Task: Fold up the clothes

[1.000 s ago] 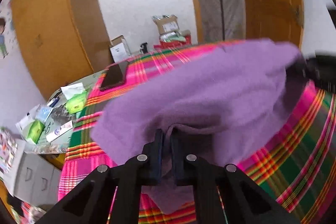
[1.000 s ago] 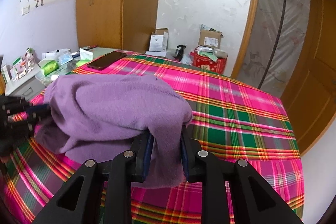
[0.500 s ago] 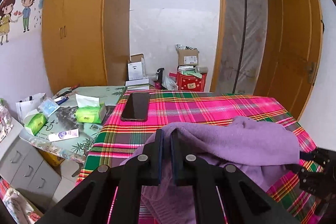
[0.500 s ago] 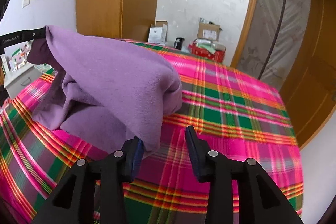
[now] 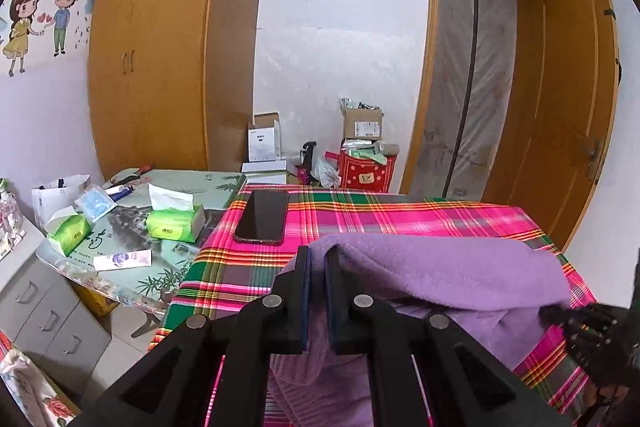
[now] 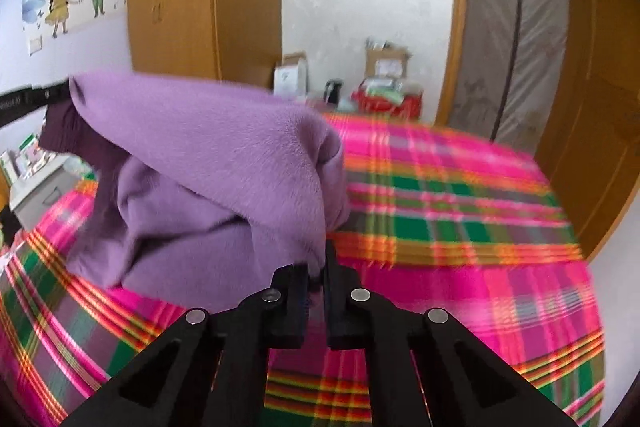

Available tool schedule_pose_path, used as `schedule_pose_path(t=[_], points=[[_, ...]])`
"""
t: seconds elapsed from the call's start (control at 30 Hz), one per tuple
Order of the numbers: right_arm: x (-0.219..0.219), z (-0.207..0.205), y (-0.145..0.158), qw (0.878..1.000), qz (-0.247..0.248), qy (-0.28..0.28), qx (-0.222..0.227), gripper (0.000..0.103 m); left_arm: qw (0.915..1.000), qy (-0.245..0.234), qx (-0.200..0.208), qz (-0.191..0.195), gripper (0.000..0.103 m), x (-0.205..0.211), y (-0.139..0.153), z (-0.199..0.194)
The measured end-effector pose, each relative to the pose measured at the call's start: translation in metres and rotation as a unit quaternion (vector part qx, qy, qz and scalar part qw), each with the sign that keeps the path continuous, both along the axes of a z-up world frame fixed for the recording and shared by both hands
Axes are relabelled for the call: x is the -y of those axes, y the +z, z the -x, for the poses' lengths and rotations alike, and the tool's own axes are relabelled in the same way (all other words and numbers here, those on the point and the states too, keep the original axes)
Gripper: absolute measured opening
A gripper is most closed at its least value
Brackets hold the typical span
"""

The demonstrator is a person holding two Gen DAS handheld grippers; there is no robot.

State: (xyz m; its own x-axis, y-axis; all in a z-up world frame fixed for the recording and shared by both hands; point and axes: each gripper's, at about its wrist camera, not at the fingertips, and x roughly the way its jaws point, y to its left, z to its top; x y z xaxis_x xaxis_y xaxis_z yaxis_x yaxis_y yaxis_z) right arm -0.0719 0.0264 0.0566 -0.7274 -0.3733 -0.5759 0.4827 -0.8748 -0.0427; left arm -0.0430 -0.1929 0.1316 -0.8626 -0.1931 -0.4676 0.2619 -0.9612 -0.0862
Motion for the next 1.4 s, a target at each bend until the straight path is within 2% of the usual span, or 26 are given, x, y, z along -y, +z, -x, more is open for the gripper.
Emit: schedule_pose_path(t=[0.47, 0.57, 0.77, 0.97, 1.07, 1.17, 1.4], points=[[-0.020, -0.064, 0.079, 0.990, 0.004, -0.027, -0.139, 0.005, 0.9987, -0.015, -0.043, 0.022, 0.006, -0.018, 0.034, -0.041], [-0.022, -0.080, 0.093, 0.986, -0.013, -0.028, -0.165, 0.005, 0.9982, -0.017, -0.054, 0.023, 0.006, -0.021, 0.041, -0.049], [-0.021, -0.112, 0.115, 0.970, -0.087, -0.027, -0.225, 0.005, 0.9967, -0.016, -0.073, 0.031, 0.005, -0.026, 0.056, -0.066], [-0.020, -0.136, 0.132, 0.952, -0.146, -0.017, -0.269, 0.005, 0.9932, -0.002, -0.100, 0.059, 0.002, -0.026, 0.077, -0.085], [-0.018, -0.132, 0.126, 0.948, -0.183, -0.007, -0.260, 0.005, 0.9923, 0.004, -0.101, 0.071, 0.002, -0.026, 0.079, -0.083], [-0.014, -0.119, 0.110, 0.947, -0.217, -0.002, -0.235, 0.005, 0.9955, -0.007, -0.071, 0.062, 0.002, -0.026, 0.065, -0.071], [-0.026, -0.071, 0.068, 0.961, -0.237, -0.020, -0.144, 0.005, 0.9971, -0.043, -0.005, 0.062, 0.003, -0.028, 0.019, -0.058]])
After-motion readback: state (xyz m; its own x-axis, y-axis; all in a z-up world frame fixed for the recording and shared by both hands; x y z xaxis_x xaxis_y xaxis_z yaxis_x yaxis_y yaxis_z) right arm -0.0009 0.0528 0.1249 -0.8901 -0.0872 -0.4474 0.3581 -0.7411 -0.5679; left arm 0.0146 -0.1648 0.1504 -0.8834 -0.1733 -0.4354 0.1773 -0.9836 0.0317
